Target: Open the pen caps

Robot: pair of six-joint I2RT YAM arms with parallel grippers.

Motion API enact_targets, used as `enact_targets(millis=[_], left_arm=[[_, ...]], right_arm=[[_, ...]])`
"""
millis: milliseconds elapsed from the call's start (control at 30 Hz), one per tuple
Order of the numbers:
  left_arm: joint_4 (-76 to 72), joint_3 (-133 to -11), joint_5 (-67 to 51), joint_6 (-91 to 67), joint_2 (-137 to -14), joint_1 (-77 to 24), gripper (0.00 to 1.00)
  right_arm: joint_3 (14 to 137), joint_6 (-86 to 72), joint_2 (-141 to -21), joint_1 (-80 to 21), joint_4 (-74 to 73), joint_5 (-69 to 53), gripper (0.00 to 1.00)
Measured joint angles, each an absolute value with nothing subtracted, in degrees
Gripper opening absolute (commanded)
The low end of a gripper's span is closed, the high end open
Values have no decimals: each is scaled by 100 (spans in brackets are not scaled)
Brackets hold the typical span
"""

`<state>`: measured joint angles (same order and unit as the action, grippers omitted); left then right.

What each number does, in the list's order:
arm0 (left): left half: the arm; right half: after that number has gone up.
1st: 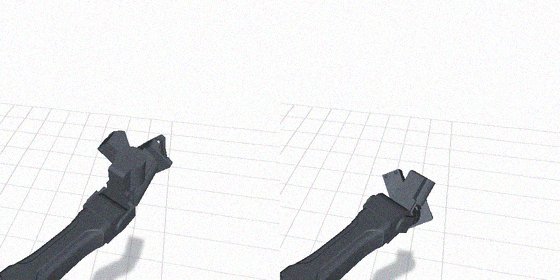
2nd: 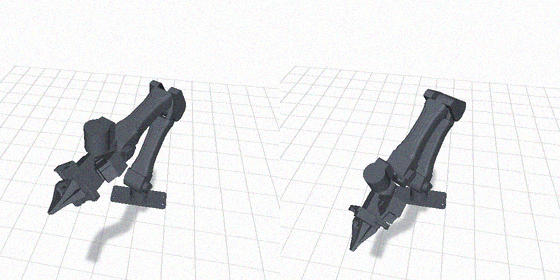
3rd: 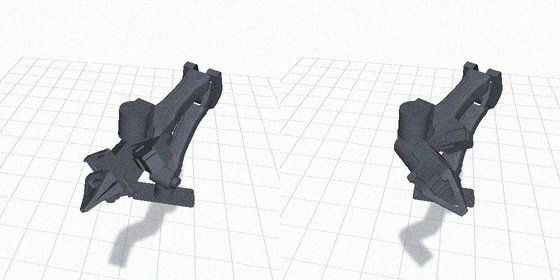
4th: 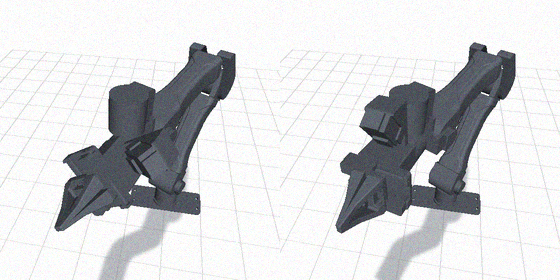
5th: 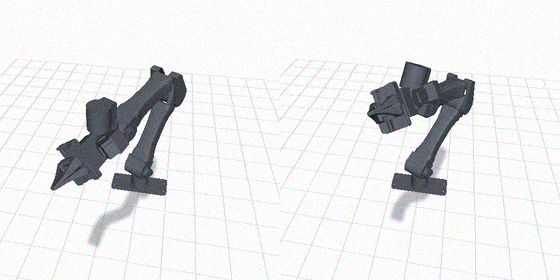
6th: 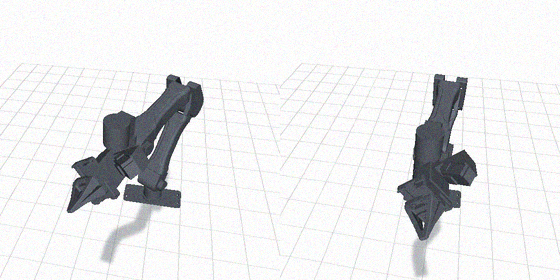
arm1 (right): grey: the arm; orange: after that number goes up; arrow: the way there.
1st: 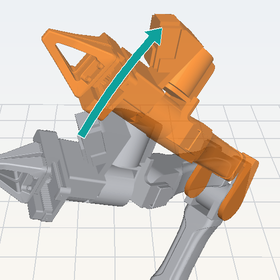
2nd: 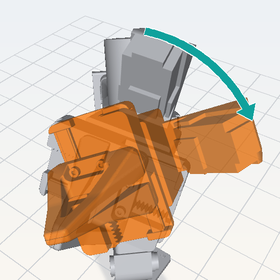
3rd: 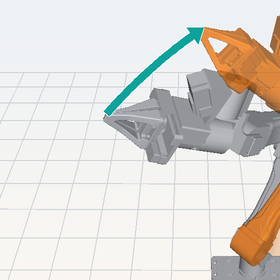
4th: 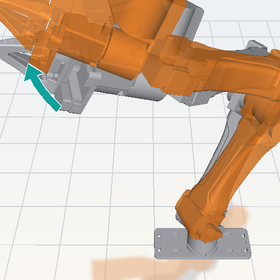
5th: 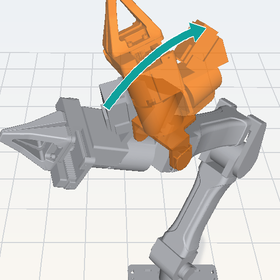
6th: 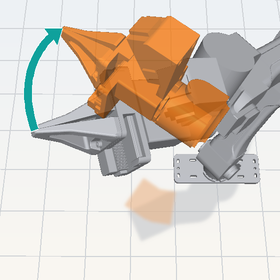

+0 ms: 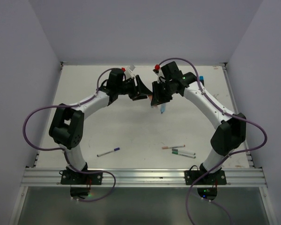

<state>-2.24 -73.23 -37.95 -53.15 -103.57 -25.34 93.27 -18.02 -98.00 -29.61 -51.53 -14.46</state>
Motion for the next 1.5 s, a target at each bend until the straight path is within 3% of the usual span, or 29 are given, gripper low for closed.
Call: enact_targets(millis=[300, 500, 533, 600, 867, 1200, 1500], left_arm=[[-364, -7323, -3857, -5645, -10436, -2554, 52], [-499, -7323, -3944, -5819, -10436, -2556, 24], [-541, -7328, -3977, -5896, -10436, -2558, 12], [-648, -7347, -4053, -6038, -10436, -2563, 0], [-493, -7354, -3953, -6084, -10466, -2563, 0], [-274, -7008, -4305, -6215, -10418, -2370, 0], [-1721, -6479, -4807, -6657, -10438, -2073, 0]], right_arm=[[9384, -1802, -9830, -2969, -5155, -1448, 0], [9384, -1804, -9839, -3002, -5155, -1441, 0], [9384, -1806, -9854, -3011, -5166, -1441, 0], [9384, -1815, -9907, -3044, -5151, -1433, 0], [9231, -1874, -9913, -3173, -5019, -1249, 0], [8121, -2279, -9284, -3485, -4112, -1122, 0], [7352, -2508, -8672, -3559, -3966, -1686, 0]])
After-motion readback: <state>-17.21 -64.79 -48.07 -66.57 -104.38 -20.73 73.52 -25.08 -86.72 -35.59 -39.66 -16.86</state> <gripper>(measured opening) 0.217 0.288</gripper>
